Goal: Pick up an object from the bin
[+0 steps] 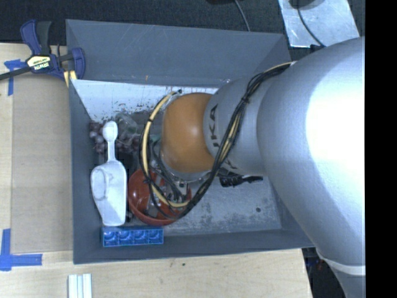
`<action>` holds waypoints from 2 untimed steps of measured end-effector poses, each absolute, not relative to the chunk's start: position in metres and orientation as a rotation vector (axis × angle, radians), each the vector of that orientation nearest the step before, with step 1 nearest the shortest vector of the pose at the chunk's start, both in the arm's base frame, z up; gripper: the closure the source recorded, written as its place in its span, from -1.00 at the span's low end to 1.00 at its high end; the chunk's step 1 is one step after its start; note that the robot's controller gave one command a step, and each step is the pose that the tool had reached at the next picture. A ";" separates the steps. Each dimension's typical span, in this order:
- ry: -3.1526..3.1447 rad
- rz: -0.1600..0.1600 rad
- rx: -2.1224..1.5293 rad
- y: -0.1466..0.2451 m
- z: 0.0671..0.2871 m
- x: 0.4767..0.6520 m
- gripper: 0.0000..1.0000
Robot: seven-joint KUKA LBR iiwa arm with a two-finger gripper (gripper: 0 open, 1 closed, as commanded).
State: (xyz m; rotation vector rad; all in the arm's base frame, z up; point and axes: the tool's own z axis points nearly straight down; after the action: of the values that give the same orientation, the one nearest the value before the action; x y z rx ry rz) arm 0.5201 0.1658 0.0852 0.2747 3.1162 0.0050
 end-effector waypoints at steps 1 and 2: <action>3.050 -0.026 -0.611 0.200 0.080 0.526 1.00; 2.994 -0.052 -0.860 0.199 0.079 0.529 1.00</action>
Offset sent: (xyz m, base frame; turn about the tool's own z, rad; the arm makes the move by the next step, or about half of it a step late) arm 0.0000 0.0000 0.0000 0.0000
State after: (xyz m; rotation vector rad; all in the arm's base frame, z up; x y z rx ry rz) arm 0.5291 0.1992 0.0789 -0.8599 2.9942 -0.0515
